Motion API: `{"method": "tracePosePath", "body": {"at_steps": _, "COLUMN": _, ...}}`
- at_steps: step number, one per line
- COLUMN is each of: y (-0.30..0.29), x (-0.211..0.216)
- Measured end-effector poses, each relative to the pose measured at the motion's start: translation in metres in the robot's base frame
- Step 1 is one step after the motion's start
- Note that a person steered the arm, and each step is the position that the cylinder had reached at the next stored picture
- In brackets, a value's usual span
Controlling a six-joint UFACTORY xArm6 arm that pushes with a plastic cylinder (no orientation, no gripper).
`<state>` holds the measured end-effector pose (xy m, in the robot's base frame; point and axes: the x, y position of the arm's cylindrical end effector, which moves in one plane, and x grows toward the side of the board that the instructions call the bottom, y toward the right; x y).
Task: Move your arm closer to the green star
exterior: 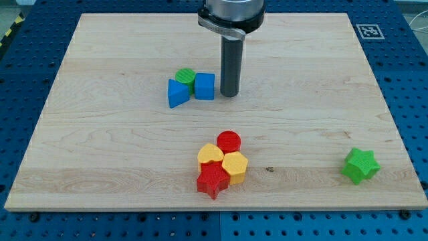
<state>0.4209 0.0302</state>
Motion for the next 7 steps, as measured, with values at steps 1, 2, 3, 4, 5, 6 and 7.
{"method": "tracePosePath", "body": {"at_steps": 1, "y": 0.07, "x": 0.0}}
{"method": "tracePosePath", "body": {"at_steps": 2, "y": 0.152, "x": 0.0}}
{"method": "tracePosePath", "body": {"at_steps": 3, "y": 0.252, "x": 0.029}}
{"method": "tracePosePath", "body": {"at_steps": 4, "y": 0.313, "x": 0.087}}
{"method": "tracePosePath", "body": {"at_steps": 5, "y": 0.315, "x": 0.089}}
{"method": "tracePosePath", "body": {"at_steps": 6, "y": 0.315, "x": 0.132}}
{"method": "tracePosePath", "body": {"at_steps": 7, "y": 0.312, "x": 0.168}}
